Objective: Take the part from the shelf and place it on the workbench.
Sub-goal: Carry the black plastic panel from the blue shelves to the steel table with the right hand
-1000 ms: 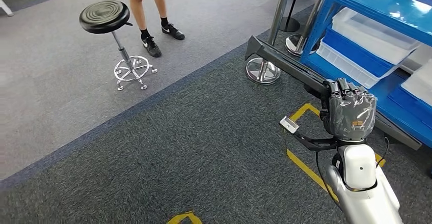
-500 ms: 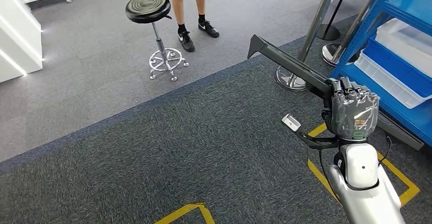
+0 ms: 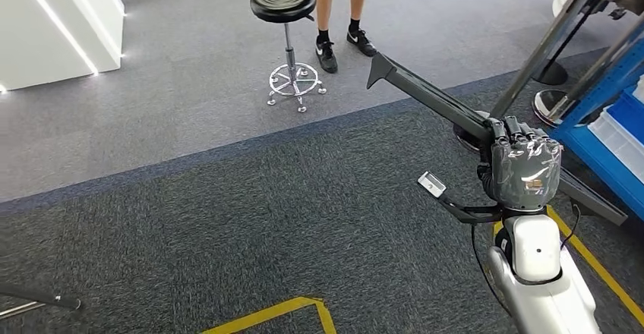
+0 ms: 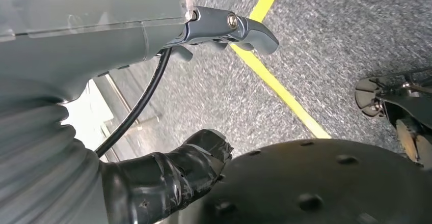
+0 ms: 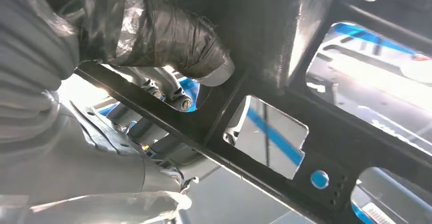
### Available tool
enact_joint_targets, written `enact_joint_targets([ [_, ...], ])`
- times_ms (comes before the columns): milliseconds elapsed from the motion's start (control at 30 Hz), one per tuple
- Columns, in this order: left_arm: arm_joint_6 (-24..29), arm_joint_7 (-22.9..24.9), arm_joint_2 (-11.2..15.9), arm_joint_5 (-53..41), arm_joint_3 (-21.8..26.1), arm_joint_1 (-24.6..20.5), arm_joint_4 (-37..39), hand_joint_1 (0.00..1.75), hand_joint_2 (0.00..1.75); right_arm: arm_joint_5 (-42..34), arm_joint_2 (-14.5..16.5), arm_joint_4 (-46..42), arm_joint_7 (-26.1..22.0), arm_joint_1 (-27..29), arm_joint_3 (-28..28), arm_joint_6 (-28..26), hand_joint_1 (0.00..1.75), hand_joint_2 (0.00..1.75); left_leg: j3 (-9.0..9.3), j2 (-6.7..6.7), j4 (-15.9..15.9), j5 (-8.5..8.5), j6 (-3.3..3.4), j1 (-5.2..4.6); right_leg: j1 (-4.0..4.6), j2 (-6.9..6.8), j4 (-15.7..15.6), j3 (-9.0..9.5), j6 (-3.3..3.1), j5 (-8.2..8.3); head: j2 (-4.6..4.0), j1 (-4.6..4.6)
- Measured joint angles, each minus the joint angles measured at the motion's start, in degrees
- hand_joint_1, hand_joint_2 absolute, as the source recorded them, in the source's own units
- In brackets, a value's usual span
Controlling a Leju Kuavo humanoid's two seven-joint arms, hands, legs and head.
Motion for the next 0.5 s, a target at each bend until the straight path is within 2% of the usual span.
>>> enact_joint_targets([
  [67,0.0,0.0,0.0,0.0,0.0,-0.1,0.0,0.0,1.75,0.0,0.0,0.0,0.0,0.0,0.0,0.0,1.75,1.75,-0.47,-1.54,0.8,-0.19,-0.41,-0.02,-0.17,2.58,-6.8,3.28,-0.22,2.61,0.0,-0.01],
  [100,0.0,0.0,0.0,0.0,0.0,-0.1,0.0,0.0,1.75,0.1,-0.1,0.0,0.0,0.0,0.0,0.0,1.75,1.75,-0.83,-2.18,1.1,-0.17,-0.71,0.01,-0.19,3.43,-8.3,3.89,-0.27,2.91,0.0,-0.02],
  [133,0.0,0.0,0.0,0.0,0.0,-0.1,0.0,0.0,1.75,0.1,-0.1,0.0,0.0,0.1,0.0,0.0,1.75,1.75,-1.22,-2.88,1.2,-0.05,-1.06,0.11,-0.11,3.78,-8.9,4.03,-0.35,2.8,0.0,-0.02],
  [200,0.0,0.0,0.0,0.0,0.0,0.0,0.0,0.0,1.75,0.2,-0.1,0.0,0.0,0.1,0.0,0.0,1.75,1.75,-1.81,-4.07,1.2,0.26,-1.77,0.34,-0.11,2.28,-9.2,3.97,-0.79,3.18,0.0,-0.01],
  [233,0.0,0.0,0.0,0.0,-0.1,0.2,0.0,0.0,1.75,0.3,-0.1,-0.1,0.0,0.0,0.0,0.0,1.75,1.75,-2.15,-3.47,1.6,-0.03,-2.09,0.29,-0.18,1.53,-9.5,4.1,-1.11,3.38,0.0,-0.02],
  [267,0.0,0.0,0.1,0.0,-0.1,0.2,0.0,0.0,1.75,0.3,-0.1,-0.1,0.1,0.0,0.0,0.0,1.75,1.75,-2.82,-2.09,2.8,-0.87,-2.39,0.2,-0.27,0.73,-9.8,4.25,-1.47,3.59,0.0,-0.03],
  [333,0.0,0.0,0.1,0.0,-0.1,0.2,0.0,0.0,1.75,0.3,-0.1,-0.2,0.2,0.0,-0.1,0.0,1.75,1.75,-5.58,1.85,8.7,-4.21,-2.97,0.21,-0.13,-0.86,-10.2,4.43,-1.91,3.78,0.0,-0.07],
  [367,0.0,0.0,0.1,0.0,-0.1,0.2,0.0,0.0,1.75,0.2,-0.2,-0.2,0.3,0.0,-0.1,0.0,1.75,1.75,-7.34,3.02,12.4,-5.91,-3.24,0.38,-0.02,-1.7,-10.2,4.4,-2.01,3.79,0.0,-0.07],
  [400,0.0,0.0,0.1,0.0,-0.1,0.2,0.0,0.0,1.75,0.1,-0.2,-0.2,0.4,0.0,-0.2,0.0,1.75,1.75,-8.69,3.63,15.3,-6.96,-3.45,0.55,0.06,-2.56,-10.2,4.35,-2.02,3.78,0.0,-0.08],
  [433,0.0,0.0,0.1,0.0,-0.1,0.2,0.0,0.0,1.75,0.0,-0.3,-0.2,0.5,0.0,-0.2,0.0,1.75,1.75,-9.13,3.9,16.5,-7.02,-3.58,0.68,0.1,-3.39,-10.2,4.33,-2.02,3.75,0.0,-0.08],
  [467,0.0,0.0,0.1,0.0,-0.1,0.2,0.0,0.0,1.75,-0.2,-0.3,-0.2,0.5,0.0,-0.2,0.0,1.75,1.75,-8.37,4.13,15.3,-6.03,-3.63,0.78,0.11,-4.19,-10.2,4.36,-1.99,3.71,0.0,-0.08],
  [500,0.0,0.0,0.2,0.0,-0.1,0.2,0.0,0.0,1.75,-0.3,-0.3,-0.2,0.5,0.0,-0.2,0.0,1.75,1.75,-6.57,4.58,12.3,-4.38,-3.56,0.83,0.11,-4.9,-10.2,4.44,-1.91,3.64,0.0,-0.09],
])
